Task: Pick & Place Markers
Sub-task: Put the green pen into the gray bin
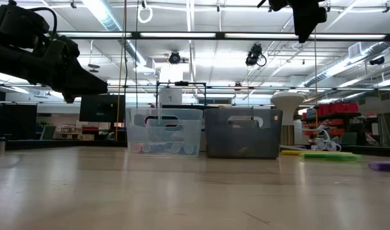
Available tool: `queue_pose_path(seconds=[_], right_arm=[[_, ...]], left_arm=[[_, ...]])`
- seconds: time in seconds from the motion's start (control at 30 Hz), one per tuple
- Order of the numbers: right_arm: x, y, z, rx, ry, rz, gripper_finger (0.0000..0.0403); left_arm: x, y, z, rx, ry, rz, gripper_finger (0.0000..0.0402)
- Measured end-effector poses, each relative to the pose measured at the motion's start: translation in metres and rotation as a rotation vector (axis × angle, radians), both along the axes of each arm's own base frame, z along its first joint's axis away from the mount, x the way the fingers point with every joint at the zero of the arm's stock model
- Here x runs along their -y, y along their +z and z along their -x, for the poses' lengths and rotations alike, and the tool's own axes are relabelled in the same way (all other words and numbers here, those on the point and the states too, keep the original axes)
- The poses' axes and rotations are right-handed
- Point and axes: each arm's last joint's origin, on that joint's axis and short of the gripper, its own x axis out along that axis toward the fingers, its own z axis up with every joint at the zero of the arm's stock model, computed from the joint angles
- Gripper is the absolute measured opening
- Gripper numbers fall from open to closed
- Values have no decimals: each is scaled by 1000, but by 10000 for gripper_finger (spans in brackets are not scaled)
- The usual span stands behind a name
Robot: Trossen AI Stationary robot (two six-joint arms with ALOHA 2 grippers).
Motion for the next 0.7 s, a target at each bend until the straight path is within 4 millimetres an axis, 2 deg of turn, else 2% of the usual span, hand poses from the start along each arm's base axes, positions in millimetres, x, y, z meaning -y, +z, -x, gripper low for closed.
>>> queue_pose_path(seconds=[0.27,0.57,0.7], right_arm=[[1,-9,-4,-6,-94,-26,171],[-4,-44,-8,-80,-330,-116,171],[-9,-62,-11,-97,-378,-137,171]], left_arm=[[0,0,0,0,0,0,135],[0,0,0,0,0,0,135],[0,0,0,0,0,0,135]])
